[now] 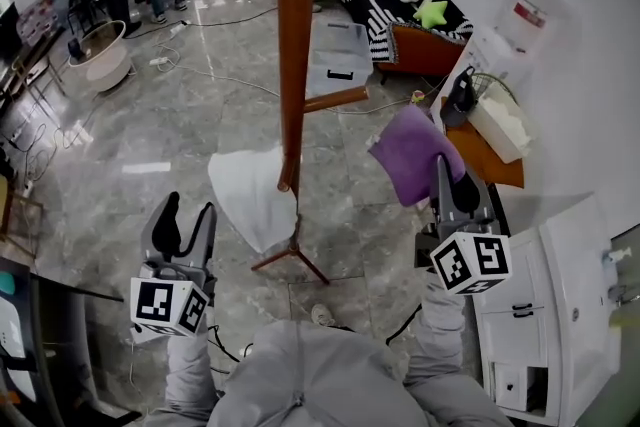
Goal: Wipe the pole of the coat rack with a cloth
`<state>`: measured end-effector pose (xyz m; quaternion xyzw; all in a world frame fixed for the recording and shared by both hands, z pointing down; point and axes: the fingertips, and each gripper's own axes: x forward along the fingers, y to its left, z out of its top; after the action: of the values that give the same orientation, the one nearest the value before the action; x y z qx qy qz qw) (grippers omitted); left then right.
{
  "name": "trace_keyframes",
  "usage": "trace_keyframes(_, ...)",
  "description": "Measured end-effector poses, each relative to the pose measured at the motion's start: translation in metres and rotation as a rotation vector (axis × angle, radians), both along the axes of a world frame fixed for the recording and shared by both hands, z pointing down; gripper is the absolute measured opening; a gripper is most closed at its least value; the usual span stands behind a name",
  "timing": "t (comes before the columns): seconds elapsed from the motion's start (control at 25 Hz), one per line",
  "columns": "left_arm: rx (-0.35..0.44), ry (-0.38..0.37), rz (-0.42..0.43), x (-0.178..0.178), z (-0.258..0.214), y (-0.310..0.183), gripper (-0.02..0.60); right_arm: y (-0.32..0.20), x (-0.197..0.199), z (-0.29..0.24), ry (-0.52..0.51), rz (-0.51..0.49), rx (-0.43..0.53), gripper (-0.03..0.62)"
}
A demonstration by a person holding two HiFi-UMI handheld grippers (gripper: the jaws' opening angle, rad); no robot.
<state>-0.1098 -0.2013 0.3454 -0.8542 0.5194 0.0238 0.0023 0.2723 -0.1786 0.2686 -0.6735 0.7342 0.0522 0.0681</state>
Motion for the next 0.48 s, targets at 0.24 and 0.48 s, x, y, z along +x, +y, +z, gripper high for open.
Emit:
trace_keyframes(0.24, 0.006, -0.005, -0.003, -0.001, 0.000, -0.004, 0.272, 0.007, 0.003, 0.016, -0.102, 0.043, 0.042, 0.064)
trace_keyframes(0.48, 0.014, -0.002, -0.013, -0.004, 0.003, -0.006, 0.272, 0.014, 0.006, 0.020, -0.134, 0.064, 0.093, 0.064)
